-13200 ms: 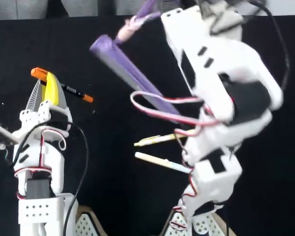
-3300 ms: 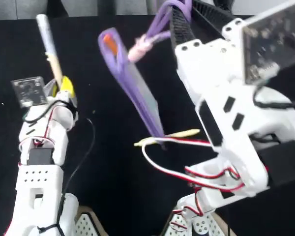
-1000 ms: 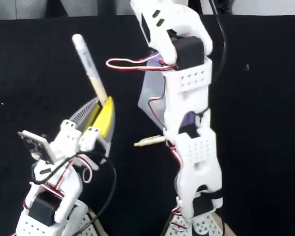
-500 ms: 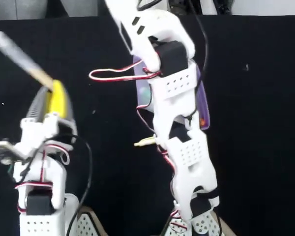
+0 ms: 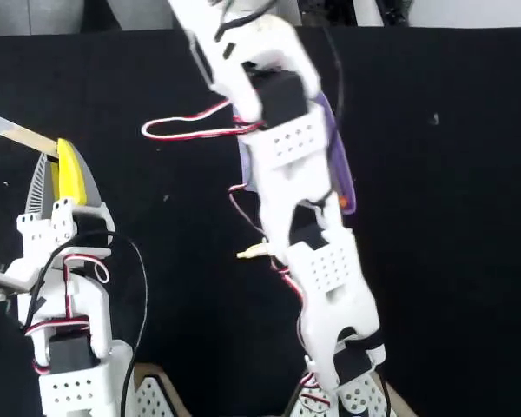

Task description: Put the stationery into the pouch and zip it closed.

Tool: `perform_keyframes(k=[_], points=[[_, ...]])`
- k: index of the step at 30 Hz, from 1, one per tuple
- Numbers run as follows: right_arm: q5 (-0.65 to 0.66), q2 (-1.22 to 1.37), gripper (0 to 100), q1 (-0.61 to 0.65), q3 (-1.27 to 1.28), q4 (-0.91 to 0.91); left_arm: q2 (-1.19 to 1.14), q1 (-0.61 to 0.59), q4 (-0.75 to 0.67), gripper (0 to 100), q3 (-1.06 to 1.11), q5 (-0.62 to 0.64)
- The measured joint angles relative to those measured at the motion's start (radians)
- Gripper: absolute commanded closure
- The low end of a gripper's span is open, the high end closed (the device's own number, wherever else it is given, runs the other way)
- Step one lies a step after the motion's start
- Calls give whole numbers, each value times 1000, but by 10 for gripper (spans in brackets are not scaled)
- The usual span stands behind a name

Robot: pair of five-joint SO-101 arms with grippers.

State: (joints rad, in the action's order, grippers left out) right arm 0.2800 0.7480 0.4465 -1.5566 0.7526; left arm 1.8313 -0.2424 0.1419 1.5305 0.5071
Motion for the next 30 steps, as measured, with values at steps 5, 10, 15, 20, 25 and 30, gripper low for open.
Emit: perform_keyframes(k=[5, 10, 15, 20, 25, 30], points=[[150, 11, 987, 12, 71, -97, -11, 0, -3, 971, 15, 2], [187, 11, 987, 12, 43, 2, -9, 0, -3, 971, 18, 2], [189, -57, 987, 12, 20, 140, -9, 0, -3, 971, 25, 3], [193, -219, 987, 66, 51, 176, -9, 0, -3, 971, 25, 3], [193, -399, 987, 107, 169, 123, -9, 0, -3, 971, 25, 3], [195, -548, 987, 112, 313, 29, -9, 0, -3, 971, 25, 3]])
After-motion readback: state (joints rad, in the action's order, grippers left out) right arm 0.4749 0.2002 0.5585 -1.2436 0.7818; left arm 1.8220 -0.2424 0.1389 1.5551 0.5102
